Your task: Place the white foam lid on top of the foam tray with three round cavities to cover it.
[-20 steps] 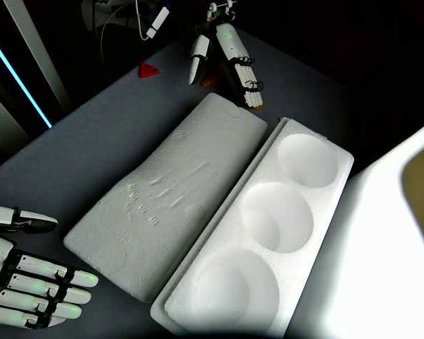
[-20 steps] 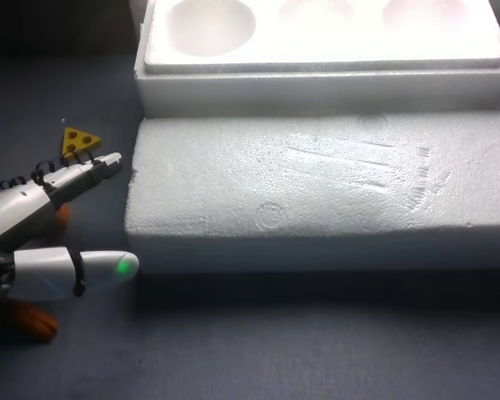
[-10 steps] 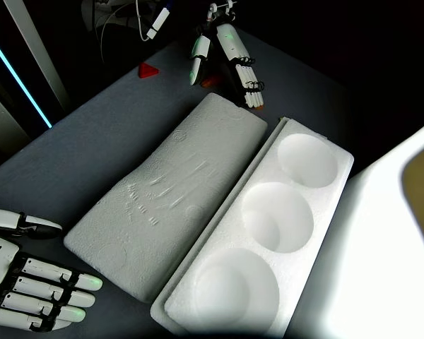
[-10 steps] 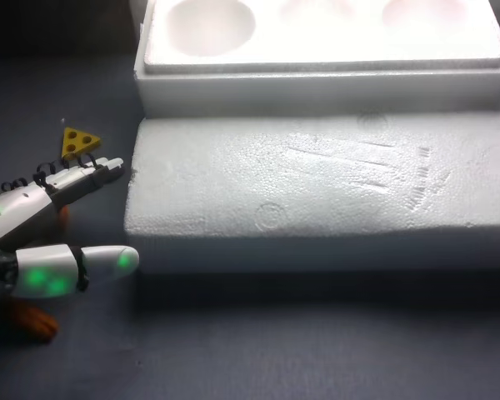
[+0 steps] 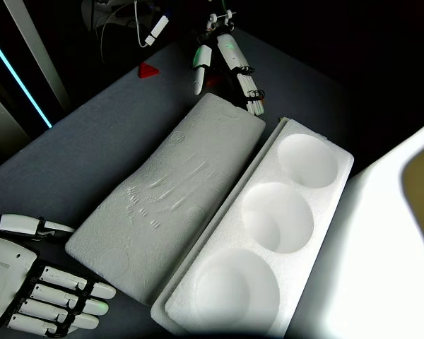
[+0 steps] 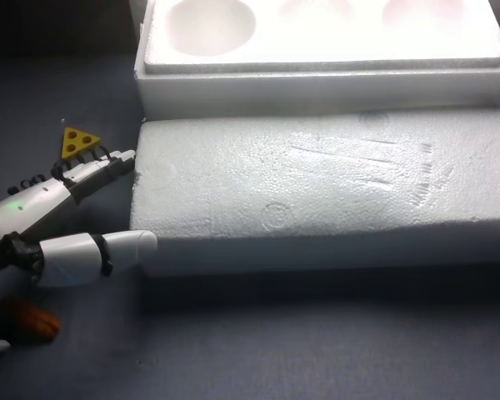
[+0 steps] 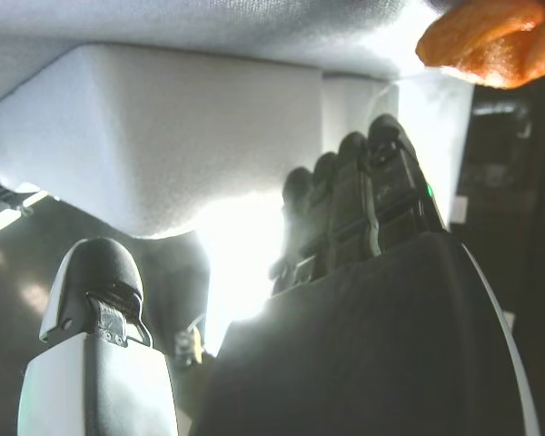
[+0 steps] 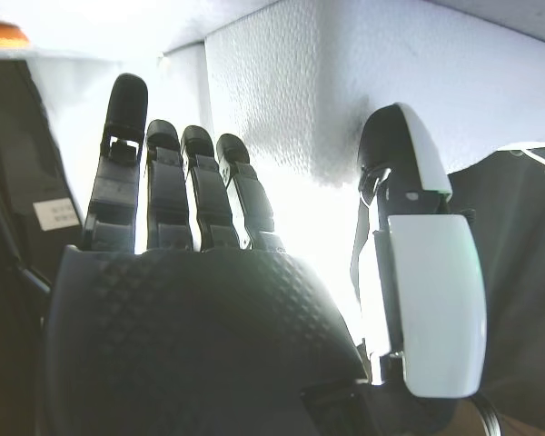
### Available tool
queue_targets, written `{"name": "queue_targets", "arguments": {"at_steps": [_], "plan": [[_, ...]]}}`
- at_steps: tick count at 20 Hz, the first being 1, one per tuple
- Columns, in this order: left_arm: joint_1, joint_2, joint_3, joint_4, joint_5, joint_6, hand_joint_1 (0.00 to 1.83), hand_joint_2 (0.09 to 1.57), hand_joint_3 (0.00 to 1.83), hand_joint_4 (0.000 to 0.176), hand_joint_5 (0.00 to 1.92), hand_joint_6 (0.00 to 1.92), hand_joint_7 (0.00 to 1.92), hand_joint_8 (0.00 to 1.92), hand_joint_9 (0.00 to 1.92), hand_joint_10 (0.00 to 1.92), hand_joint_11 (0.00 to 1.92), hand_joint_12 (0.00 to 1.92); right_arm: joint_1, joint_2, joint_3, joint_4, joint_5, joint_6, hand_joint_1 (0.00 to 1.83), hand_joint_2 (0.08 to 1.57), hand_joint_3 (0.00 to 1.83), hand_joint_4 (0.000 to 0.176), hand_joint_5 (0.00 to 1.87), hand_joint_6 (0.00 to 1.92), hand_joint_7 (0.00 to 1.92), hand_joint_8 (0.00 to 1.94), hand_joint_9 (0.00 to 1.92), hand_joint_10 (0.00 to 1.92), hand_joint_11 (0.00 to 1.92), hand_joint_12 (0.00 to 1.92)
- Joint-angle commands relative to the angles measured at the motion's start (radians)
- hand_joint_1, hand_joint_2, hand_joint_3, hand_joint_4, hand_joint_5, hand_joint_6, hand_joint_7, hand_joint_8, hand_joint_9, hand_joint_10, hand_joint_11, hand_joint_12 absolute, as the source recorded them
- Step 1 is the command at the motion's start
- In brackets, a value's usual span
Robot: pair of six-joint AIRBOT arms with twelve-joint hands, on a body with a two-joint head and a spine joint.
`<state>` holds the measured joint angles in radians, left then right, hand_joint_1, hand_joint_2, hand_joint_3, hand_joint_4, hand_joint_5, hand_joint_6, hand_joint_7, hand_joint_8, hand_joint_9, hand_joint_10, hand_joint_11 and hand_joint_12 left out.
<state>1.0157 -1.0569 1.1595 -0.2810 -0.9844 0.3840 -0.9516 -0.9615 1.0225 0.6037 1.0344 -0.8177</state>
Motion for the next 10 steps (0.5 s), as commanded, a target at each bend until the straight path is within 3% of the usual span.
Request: {"name": "queue_targets", "arguments": {"at_steps": [1,7,10], "plan": [[-0.007,-0.002,0.003,0.004,-0.12,-0.017,0.39,1.07,0.01,0.0,0.06,0.01,0.0,0.0,0.0,0.0,0.0,0.0,0.011,0.007,0.006,-0.015,0.115,0.008,0.58,1.18,0.0,0.0,0.03,0.01,0.01,0.0,0.05,0.02,0.0,1.03],[-0.007,0.0,-0.001,0.012,-0.13,-0.033,0.42,1.09,0.01,0.0,0.07,0.01,0.0,0.0,0.0,0.0,0.0,0.0,0.011,0.007,0.003,-0.023,0.115,0.018,0.51,1.16,0.0,0.0,0.05,0.01,0.07,0.0,0.14,0.04,0.0,1.4],[-0.007,0.004,-0.004,0.016,-0.135,-0.035,0.43,1.08,0.0,0.0,0.08,0.01,0.0,0.0,0.0,0.0,0.0,0.0,0.011,0.009,0.0,-0.027,0.116,0.021,0.5,1.19,0.0,0.0,0.05,0.01,0.03,0.0,0.07,0.01,0.0,1.25]]}}
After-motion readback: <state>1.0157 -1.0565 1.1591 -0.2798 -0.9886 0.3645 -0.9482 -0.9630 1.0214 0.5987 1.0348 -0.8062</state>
